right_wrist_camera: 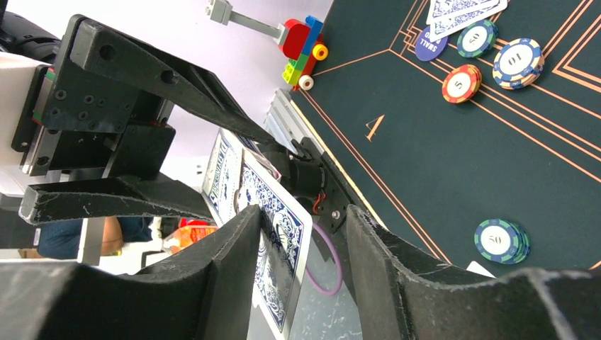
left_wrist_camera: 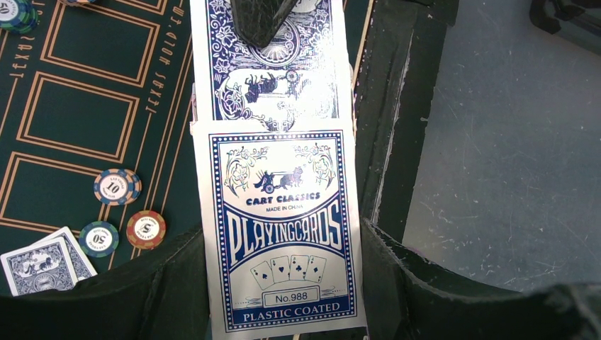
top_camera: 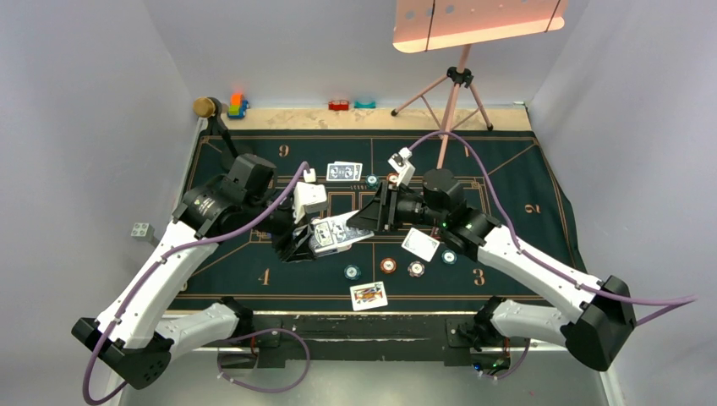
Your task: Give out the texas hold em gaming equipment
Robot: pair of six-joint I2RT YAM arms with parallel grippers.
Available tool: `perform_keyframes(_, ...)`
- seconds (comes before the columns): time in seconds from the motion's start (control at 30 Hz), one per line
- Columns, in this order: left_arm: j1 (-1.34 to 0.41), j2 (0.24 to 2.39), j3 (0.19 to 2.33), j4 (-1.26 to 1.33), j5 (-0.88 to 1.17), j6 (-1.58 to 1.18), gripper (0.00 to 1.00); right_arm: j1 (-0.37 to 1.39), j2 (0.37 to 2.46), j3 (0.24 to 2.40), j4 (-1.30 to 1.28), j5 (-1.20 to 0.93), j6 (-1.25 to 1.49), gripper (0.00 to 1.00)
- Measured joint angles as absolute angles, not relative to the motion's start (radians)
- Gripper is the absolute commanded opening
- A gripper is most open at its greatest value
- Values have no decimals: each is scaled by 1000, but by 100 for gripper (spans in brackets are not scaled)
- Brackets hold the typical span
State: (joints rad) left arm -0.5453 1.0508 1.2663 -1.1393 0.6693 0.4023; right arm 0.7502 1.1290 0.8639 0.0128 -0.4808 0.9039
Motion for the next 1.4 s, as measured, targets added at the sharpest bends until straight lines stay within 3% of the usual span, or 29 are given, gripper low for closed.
perform_keyframes(0.57,-545,1050,1266,-1142,669,402,0,699,1064,859,-53,-480,882,39)
perform_keyframes(1.13,-545,1050,1266,-1142,669,402,0,653,1010,860,-111,-480,856,19)
perform_keyframes(1.4,-545,1047,1266,-1142,669,402,0,585,949,860,-168,-480,840,0)
